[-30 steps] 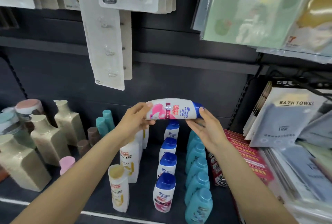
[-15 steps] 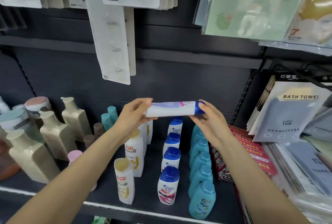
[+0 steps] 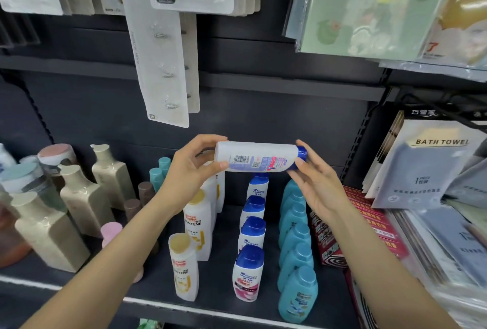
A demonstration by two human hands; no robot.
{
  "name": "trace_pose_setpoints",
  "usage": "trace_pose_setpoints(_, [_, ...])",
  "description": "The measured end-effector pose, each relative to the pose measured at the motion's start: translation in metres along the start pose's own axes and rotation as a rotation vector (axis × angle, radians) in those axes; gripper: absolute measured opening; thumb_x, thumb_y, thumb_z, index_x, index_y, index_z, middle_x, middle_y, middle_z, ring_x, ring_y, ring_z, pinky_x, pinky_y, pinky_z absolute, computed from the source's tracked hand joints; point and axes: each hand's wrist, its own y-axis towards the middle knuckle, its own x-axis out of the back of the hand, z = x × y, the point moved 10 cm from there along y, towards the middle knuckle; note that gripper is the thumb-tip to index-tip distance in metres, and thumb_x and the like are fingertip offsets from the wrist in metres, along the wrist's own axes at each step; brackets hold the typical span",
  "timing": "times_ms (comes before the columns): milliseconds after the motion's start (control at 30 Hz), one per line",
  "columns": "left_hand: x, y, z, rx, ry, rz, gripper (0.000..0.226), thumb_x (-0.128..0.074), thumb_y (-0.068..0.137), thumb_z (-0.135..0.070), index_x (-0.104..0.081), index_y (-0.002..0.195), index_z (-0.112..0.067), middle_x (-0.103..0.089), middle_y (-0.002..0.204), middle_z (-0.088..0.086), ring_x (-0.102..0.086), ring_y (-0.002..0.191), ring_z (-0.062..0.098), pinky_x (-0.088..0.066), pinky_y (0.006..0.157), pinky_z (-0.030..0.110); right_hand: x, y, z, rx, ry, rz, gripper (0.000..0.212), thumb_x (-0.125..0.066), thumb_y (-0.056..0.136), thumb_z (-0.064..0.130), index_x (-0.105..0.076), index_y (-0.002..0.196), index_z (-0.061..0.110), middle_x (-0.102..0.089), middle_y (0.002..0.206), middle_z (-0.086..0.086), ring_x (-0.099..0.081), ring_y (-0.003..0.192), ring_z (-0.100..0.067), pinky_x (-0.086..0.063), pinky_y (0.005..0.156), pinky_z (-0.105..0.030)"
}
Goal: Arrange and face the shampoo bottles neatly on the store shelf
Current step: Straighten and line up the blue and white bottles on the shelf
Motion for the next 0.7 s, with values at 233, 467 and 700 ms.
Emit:
trace_pose_setpoints(233, [-0.006, -0.001, -0.016, -0.090, 0.131, 0.043, 0.042, -0.068, 0.078, 0.008, -0.062, 0.108, -0.021, -0.064, 0.119, -0.003, -0.058, 0.117, 0.014, -0.049, 0.098, 0.031, 0.003, 0.003, -0.004, -0.007, 0.065, -0.067, 0.035, -0.051, 0.092, 0.006, -0.056, 0.127, 0.011, -0.065, 0.119, -0.010, -0.066, 0.105, -0.015, -0.051, 0.093, -0.028])
trace_pose_setpoints(467, [0.002, 0.002, -0.010, -0.050, 0.121, 0.012, 0.041, -0.070, 0.077, 0.005, -0.061, 0.104, -0.023, -0.067, 0.111, -0.003, -0.063, 0.107, 0.012, -0.054, 0.089, 0.027, 0.004, 0.004, -0.004, -0.024, -0.023, -0.079, 0.032, -0.053, 0.093, 0.007, -0.058, 0.124, 0.008, -0.067, 0.116, -0.009, -0.065, 0.105, -0.017, -0.053, 0.092, -0.029])
trace_pose_setpoints(700, [0.023, 0.009, 0.036, 0.205, -0.172, -0.170, 0.026, -0.060, 0.088, -0.011, -0.062, 0.114, -0.018, -0.069, 0.106, 0.008, -0.066, 0.099, 0.021, -0.054, 0.088, 0.040, -0.008, 0.001, -0.010, -0.082, -0.058, -0.008, 0.036, -0.056, 0.090, 0.004, -0.057, 0.126, 0.008, -0.067, 0.119, -0.009, -0.066, 0.103, -0.016, -0.055, 0.083, -0.022])
